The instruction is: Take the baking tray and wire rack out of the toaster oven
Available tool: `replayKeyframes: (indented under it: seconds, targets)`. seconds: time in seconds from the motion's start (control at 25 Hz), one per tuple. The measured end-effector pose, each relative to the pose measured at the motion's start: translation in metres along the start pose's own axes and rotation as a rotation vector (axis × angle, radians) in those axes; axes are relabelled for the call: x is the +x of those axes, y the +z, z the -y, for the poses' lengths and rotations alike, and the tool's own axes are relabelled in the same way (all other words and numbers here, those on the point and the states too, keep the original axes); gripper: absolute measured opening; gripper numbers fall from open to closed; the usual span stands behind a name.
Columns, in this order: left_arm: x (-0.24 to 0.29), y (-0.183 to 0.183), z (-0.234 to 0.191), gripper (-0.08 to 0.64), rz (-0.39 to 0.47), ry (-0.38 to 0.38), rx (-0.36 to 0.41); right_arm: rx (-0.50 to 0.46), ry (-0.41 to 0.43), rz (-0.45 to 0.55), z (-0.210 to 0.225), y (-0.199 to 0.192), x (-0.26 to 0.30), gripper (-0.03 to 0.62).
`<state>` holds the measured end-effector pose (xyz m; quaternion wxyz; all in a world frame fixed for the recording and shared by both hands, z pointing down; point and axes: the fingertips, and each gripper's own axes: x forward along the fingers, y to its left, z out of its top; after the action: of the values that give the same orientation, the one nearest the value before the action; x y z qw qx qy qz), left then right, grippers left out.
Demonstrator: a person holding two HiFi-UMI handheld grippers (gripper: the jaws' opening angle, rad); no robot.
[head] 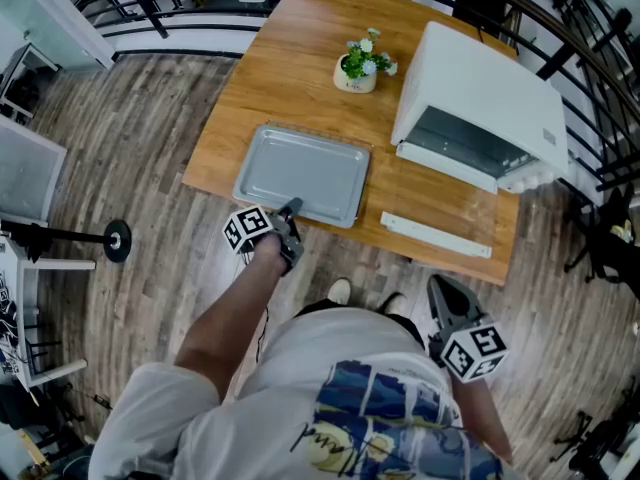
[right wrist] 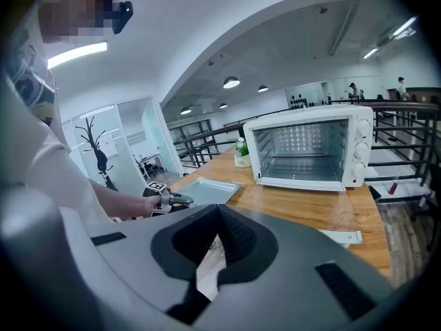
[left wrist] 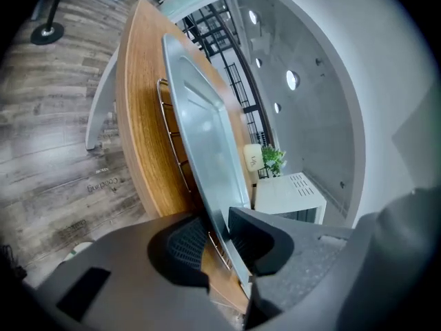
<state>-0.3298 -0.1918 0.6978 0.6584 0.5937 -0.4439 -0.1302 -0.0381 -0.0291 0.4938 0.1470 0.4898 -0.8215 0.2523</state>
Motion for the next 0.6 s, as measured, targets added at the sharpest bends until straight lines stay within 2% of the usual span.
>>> replayKeyframes:
  seconds: [0.28,0.6]
  targets:
    - [-0.002,0.003,-0.008,0.087,0.042,0.158,0.075,0.004,-0.019,0.004,0.0,-0.002,-0.006,0.002]
    - [-0.002,0.003,-0.007,0.113,0.089,0.26,0.102,0.011,-0.039,0.007,-0.003,-0.002,-0.015,0.002]
